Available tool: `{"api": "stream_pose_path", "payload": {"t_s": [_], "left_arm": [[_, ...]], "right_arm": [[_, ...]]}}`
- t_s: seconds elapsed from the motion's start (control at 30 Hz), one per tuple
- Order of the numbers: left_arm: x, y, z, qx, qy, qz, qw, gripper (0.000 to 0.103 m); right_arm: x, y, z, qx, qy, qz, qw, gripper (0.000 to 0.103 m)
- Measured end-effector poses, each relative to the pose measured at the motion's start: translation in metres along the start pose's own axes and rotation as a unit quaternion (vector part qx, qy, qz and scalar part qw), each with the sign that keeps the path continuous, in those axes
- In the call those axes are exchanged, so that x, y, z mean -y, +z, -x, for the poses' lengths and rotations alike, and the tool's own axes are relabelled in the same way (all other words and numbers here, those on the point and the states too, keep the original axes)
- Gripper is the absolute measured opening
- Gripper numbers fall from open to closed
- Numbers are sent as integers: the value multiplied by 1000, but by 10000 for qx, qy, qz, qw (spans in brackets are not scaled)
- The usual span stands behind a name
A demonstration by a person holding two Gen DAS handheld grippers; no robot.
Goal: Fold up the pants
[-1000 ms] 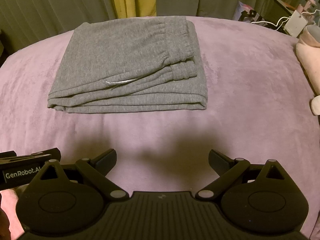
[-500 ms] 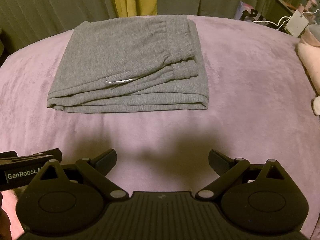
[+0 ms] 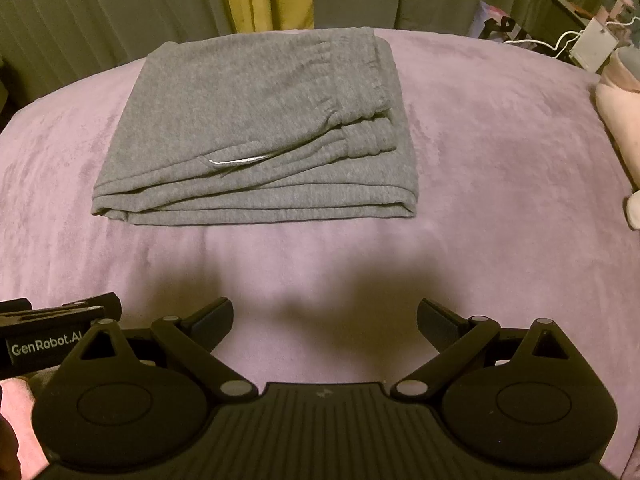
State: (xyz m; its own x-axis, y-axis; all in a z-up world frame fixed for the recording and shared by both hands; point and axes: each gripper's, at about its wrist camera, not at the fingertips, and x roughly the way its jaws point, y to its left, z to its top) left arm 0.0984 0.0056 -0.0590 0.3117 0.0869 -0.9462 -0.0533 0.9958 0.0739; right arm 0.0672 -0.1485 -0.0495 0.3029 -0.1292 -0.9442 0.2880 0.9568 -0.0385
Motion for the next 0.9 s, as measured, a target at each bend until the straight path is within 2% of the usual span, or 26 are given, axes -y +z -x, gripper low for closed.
{"api": "stream_pose_path", "payload": {"t_s": [0.9], "left_arm": [[4,1,2,54,16,34,10000,102]], "right_arm": [[1,2,-1,21,34,10,10000,99]]}}
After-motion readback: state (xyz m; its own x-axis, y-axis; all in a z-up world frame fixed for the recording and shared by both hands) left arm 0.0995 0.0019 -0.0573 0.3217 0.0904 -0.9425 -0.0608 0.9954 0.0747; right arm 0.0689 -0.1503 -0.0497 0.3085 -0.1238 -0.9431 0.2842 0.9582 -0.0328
